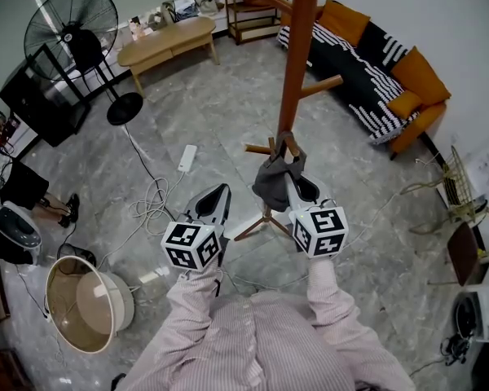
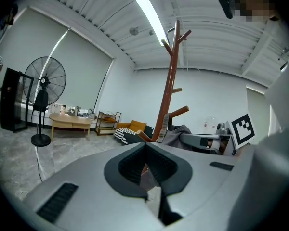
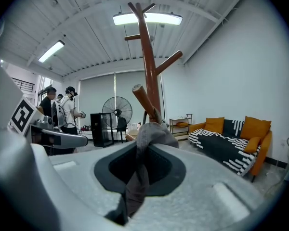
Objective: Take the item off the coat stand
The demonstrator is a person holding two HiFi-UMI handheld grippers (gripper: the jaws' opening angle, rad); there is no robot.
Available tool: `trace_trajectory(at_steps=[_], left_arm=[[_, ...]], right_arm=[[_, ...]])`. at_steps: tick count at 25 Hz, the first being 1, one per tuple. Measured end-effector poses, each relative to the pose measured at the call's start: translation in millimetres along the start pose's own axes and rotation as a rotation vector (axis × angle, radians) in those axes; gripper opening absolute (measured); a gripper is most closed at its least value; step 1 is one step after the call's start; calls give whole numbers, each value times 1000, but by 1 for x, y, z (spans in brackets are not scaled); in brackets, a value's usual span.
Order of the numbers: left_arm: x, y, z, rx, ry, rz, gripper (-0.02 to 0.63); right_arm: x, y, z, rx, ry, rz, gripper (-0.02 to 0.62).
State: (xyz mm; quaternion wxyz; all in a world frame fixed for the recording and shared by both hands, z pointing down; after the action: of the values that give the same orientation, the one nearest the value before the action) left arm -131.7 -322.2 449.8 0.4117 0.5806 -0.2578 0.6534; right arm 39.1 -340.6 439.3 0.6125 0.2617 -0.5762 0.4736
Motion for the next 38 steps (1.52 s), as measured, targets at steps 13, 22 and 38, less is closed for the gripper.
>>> trace_trajectory(at_steps=[13,22,38], left_arm=[[-9,-17,-13,13,-31,16,2],[-15,-29,-30,4,-55,26,2],[-13,-51,-59,4,-82,36,2]], right_arm=[[-22,10,-25,-11,-54,-36,28],[-38,21,-52,-35,-100,-61,28],[-31,29,-104,-51,-147,-54,28]])
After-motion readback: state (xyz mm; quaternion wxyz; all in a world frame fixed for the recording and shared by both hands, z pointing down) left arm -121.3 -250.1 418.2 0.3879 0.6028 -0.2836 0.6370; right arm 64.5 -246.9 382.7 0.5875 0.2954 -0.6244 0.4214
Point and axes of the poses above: the fingertips, and each gripper's own axes: z forward along the fingers, y to its left, x out of its underside, the point moved 3 cm from there along -z, backward along the fingers, and after that the axes turned 8 degrees about z, right-handed, at the moved point
